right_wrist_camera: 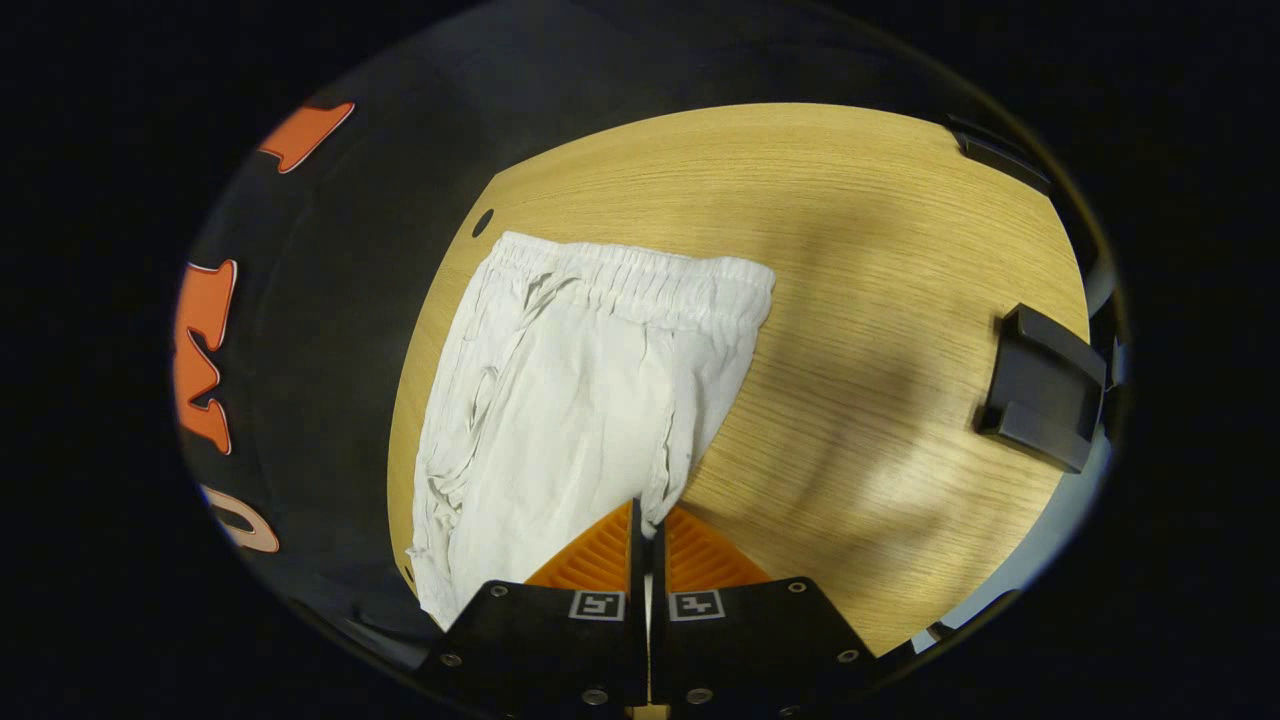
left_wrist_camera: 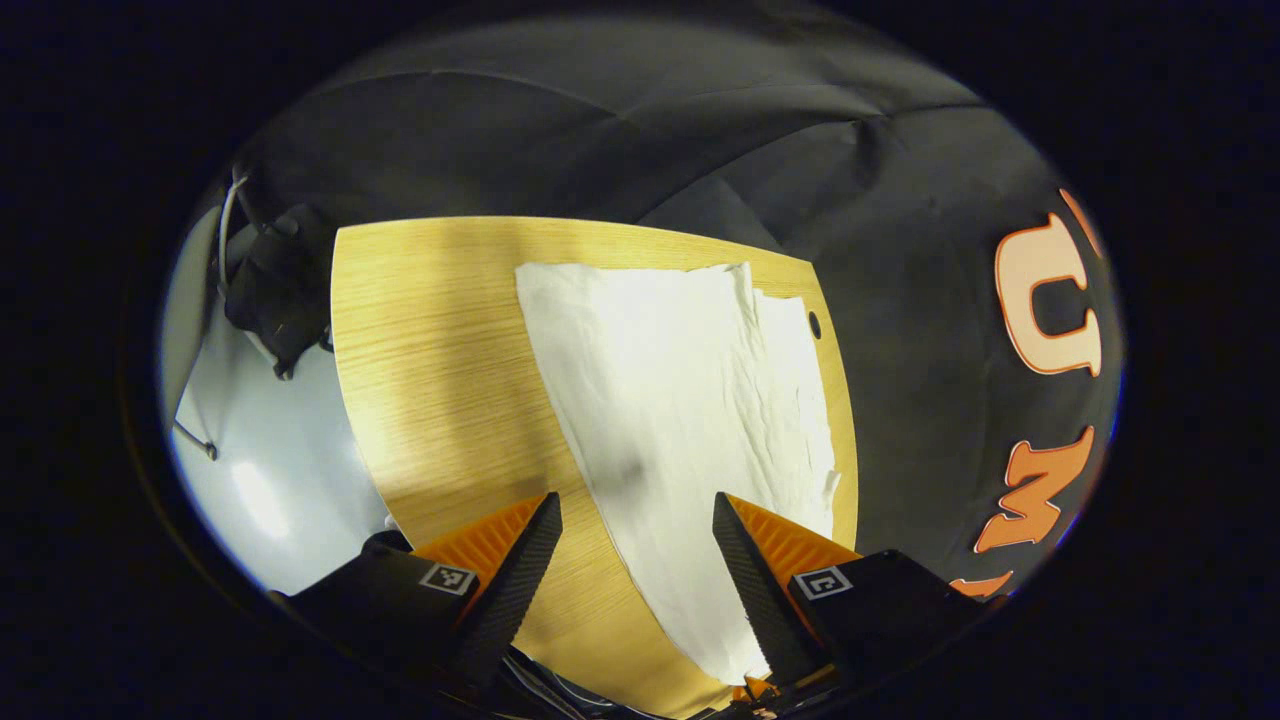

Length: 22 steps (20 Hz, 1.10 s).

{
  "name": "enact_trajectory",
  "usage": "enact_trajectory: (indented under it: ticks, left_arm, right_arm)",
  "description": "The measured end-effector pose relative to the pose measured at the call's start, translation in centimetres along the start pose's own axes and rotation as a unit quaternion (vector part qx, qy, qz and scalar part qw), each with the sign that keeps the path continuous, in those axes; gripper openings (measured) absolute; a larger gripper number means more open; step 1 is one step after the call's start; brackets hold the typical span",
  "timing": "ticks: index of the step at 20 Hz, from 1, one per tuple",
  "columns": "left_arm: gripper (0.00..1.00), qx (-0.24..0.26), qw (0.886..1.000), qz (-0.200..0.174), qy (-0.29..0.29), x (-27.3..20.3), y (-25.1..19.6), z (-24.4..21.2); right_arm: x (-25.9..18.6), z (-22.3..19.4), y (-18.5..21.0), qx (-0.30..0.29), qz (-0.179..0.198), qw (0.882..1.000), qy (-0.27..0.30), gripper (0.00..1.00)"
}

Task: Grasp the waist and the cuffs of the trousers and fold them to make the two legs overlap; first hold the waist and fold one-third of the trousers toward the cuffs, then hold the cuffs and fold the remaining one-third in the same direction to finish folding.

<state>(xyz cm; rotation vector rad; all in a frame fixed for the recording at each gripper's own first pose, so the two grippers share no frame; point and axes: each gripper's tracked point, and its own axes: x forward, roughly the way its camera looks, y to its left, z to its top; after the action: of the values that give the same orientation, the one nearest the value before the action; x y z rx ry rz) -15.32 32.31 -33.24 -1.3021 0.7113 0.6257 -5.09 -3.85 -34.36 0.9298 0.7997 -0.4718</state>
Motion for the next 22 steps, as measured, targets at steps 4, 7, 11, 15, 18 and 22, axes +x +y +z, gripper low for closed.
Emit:
enact_trajectory:
  ticks: [4,7,11,15,18,22]
  left_arm:
    - [0.99,-0.025,1.000,0.000,0.006,1.1,0.1,0.1]
    - [0.99,-0.038,0.999,0.020,0.012,1.8,0.5,0.1]
    - [0.99,-0.056,0.998,0.019,0.019,2.7,0.2,0.0]
    - [0.96,-0.076,0.996,0.012,0.034,3.3,-0.9,-0.2]
    - [0.98,-0.062,0.997,0.016,0.034,3.9,-1.4,-0.1]
    - [0.76,-0.050,0.997,0.036,0.049,5.8,-1.6,-0.1]
  right_arm:
    - [0.0,0.0,0.0,0.001,-0.002,1.000,0.002,0.02]
    - [0.0,0.1,0.1,0.002,-0.003,1.000,0.003,0.02]
    - [0.0,0.1,0.2,0.010,-0.003,1.000,0.006,0.02]
    - [0.2,0.1,0.4,0.017,-0.001,1.000,0.008,0.01]
    - [0.3,0.1,0.5,0.018,-0.002,1.000,0.008,0.02]
    - [0.4,0.1,0.6,0.020,-0.002,1.000,0.010,0.02]
